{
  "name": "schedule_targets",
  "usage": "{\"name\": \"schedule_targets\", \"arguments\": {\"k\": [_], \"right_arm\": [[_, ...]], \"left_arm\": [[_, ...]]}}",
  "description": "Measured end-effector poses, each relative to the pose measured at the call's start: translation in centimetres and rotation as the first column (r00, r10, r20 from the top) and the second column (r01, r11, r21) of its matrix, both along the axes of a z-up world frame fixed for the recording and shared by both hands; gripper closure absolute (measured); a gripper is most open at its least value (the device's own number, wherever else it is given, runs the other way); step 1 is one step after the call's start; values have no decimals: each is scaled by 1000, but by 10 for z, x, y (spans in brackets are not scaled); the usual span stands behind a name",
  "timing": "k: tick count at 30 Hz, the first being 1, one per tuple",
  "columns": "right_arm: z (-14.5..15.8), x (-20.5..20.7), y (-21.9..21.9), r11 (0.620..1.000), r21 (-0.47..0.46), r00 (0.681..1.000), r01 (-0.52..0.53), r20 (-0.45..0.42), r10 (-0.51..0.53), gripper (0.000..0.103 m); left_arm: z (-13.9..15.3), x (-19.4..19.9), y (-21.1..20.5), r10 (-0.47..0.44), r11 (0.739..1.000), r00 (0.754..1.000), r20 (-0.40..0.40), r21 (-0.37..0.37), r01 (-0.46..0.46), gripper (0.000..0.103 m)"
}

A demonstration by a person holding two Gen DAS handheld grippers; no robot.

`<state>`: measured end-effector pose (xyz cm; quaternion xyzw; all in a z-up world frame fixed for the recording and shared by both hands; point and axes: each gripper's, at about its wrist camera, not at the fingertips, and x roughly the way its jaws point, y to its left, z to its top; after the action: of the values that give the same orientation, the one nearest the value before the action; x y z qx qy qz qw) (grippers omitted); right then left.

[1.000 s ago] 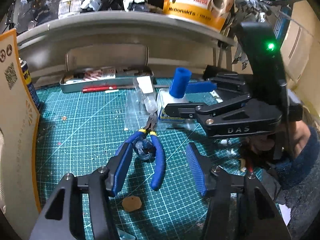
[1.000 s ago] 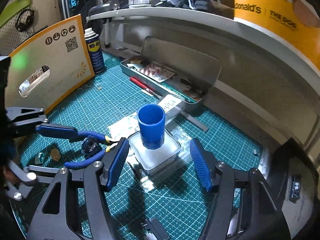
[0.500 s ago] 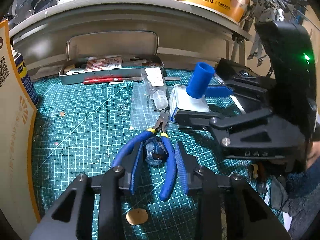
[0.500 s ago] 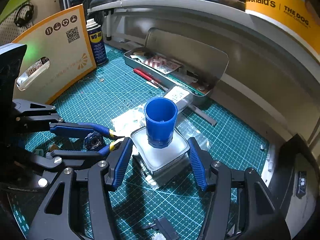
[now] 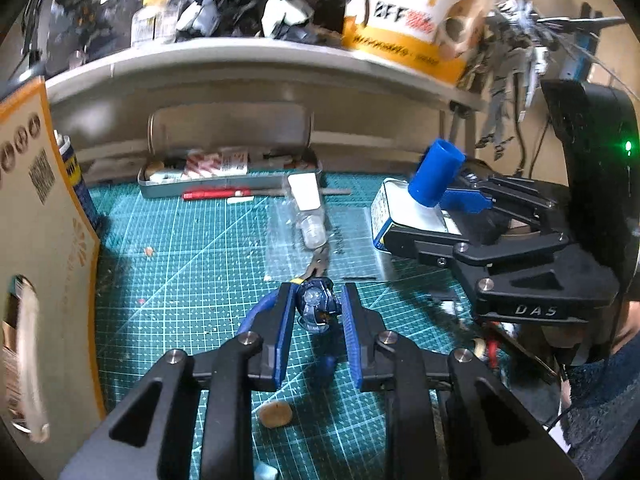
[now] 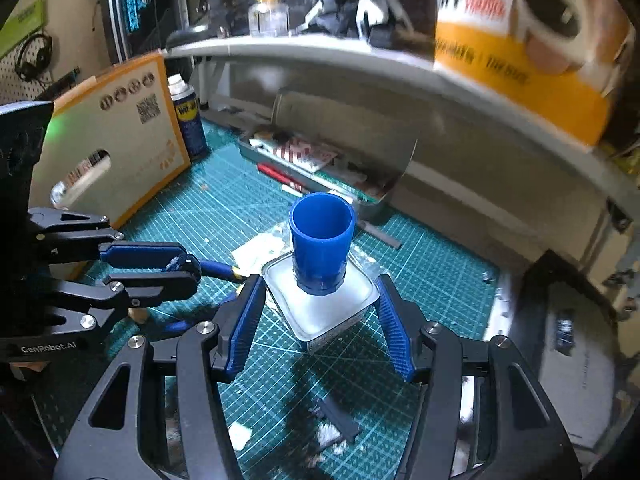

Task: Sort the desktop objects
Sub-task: 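Grasp the blue cup on white base with the right gripper while the left grasps the small blue part, then carry the blue cup and small blue part over the cardboard box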

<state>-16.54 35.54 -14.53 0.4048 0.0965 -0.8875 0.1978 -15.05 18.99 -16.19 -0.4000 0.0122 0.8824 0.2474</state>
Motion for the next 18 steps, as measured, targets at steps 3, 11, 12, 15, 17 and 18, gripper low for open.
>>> {"name": "schedule_targets", "arguments": {"k": [3, 11, 12, 15, 17, 18], "right_arm": [[21, 12, -3, 1000, -9, 999, 23, -29, -23, 50], [88, 50, -13, 995, -68, 994, 77, -76, -82, 50], [97, 54, -15, 995, -70, 993, 77, -83, -83, 50], [121, 66, -25, 995, -74, 991, 74, -104, -81, 50], [136, 73, -33, 995, -78, 991, 63, -112, -72, 50], [145, 77, -40, 996, -76, 991, 56, -120, -65, 50]], "left_arm": [[20, 11, -2, 7, 1000, 998, -62, -7, -7, 80], [80, 41, -20, 41, 999, 979, -198, -2, -42, 80], [88, 46, -22, 43, 999, 976, -215, -1, -45, 80], [111, 60, -31, 45, 999, 965, -257, 13, -44, 80], [127, 71, -38, 53, 999, 955, -291, 20, -49, 80], [135, 76, -42, 56, 998, 950, -307, 23, -52, 80]]}}
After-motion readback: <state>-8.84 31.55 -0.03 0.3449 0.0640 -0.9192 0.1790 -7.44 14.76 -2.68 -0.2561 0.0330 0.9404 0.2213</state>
